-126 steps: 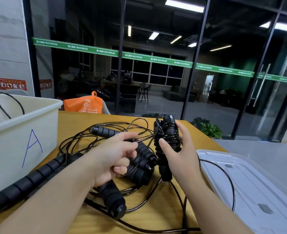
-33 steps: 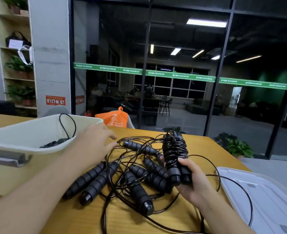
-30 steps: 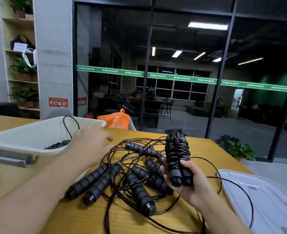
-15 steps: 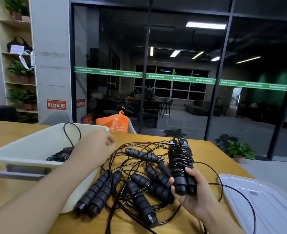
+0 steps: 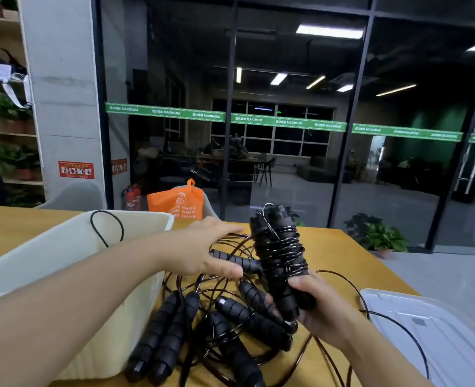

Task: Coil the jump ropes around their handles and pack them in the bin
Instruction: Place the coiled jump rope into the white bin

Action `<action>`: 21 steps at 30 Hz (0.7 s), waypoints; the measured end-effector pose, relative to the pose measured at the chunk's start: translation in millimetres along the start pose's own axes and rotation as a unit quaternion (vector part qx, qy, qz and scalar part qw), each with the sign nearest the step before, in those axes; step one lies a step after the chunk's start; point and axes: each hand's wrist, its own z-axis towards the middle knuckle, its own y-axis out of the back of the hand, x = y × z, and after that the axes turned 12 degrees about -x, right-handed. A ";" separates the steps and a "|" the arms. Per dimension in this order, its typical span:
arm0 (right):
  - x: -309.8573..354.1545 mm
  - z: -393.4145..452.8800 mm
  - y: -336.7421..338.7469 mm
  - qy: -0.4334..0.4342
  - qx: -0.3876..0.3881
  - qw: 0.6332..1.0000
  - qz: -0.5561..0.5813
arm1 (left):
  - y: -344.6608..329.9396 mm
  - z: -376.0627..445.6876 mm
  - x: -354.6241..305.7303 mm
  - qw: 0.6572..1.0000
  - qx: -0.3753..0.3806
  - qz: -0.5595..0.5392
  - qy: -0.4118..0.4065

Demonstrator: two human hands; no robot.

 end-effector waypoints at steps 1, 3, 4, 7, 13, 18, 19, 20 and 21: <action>6.4 1.0 -3.6 -0.001 0.011 1.000 -0.014 | 1.6 3.3 0.6 1.000 0.001 0.017 -0.007; 17.0 4.1 -10.1 -0.010 0.039 0.999 -0.034 | 6.1 11.2 1.9 0.999 -0.004 0.041 -0.003; 20.5 4.7 -12.7 -0.015 0.053 0.998 -0.043 | 9.2 15.3 2.4 0.999 -0.005 0.045 0.000; 24.2 13.9 -16.9 -0.029 0.093 0.990 -0.101 | 18.9 25.6 10.1 0.999 0.007 0.043 0.027; 22.4 31.1 -14.1 -0.006 0.129 0.966 -0.223 | 23.0 32.6 23.6 0.944 0.167 -0.278 0.065; 22.8 36.7 -23.2 0.029 0.147 0.928 -0.340 | 17.8 48.5 23.1 0.884 0.166 -0.420 0.125; 22.7 37.7 -25.8 0.036 0.144 0.919 -0.366 | 15.6 50.6 23.6 0.871 0.173 -0.440 0.131; 23.2 39.5 -27.6 0.047 0.135 0.908 -0.394 | 13.7 51.8 22.7 0.868 0.175 -0.445 0.134; 24.1 41.0 -29.3 0.057 0.126 0.896 -0.421 | 12.3 52.1 22.5 0.873 0.161 -0.439 0.135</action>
